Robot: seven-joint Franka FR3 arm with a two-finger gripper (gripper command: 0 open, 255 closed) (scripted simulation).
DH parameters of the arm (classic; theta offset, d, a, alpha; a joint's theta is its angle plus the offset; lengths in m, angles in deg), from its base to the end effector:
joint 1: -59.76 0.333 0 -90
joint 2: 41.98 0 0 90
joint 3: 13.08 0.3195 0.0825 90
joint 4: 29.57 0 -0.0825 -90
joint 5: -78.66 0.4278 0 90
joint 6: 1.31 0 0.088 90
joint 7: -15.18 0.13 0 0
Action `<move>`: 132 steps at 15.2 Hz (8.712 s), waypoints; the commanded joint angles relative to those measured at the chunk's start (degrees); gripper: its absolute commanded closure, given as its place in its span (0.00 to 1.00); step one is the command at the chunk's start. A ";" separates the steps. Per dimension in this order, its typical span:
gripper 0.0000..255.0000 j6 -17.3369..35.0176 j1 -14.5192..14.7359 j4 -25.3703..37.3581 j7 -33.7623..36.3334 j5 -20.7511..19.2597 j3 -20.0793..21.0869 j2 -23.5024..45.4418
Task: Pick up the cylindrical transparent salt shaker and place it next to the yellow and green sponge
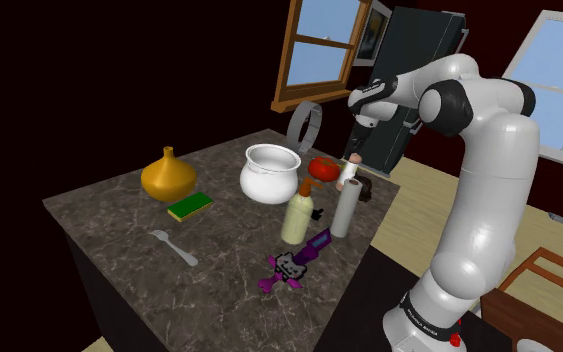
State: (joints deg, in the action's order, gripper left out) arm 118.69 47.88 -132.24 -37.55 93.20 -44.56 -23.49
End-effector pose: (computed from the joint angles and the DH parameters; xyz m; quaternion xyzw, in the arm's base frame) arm 0.5152 -0.4355 0.3563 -0.9989 -0.0326 -0.0320 0.0059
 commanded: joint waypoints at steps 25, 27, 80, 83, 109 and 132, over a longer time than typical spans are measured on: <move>1.00 -5.85 0.35 3.99 1.43 -1.83 -0.69 -2.31; 1.00 -7.23 0.37 5.06 1.70 -2.14 -0.80 -2.70; 1.00 -31.70 13.34 19.01 24.54 -11.50 5.37 -16.67; 1.00 -31.09 15.80 16.76 29.14 -12.63 7.62 -18.69; 1.00 -32.80 32.86 27.14 63.50 -13.77 24.86 -10.52; 1.00 -18.01 35.69 12.69 67.99 -14.28 26.64 -10.17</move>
State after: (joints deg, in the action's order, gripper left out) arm 99.89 83.62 -118.82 30.53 78.91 -17.88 -33.68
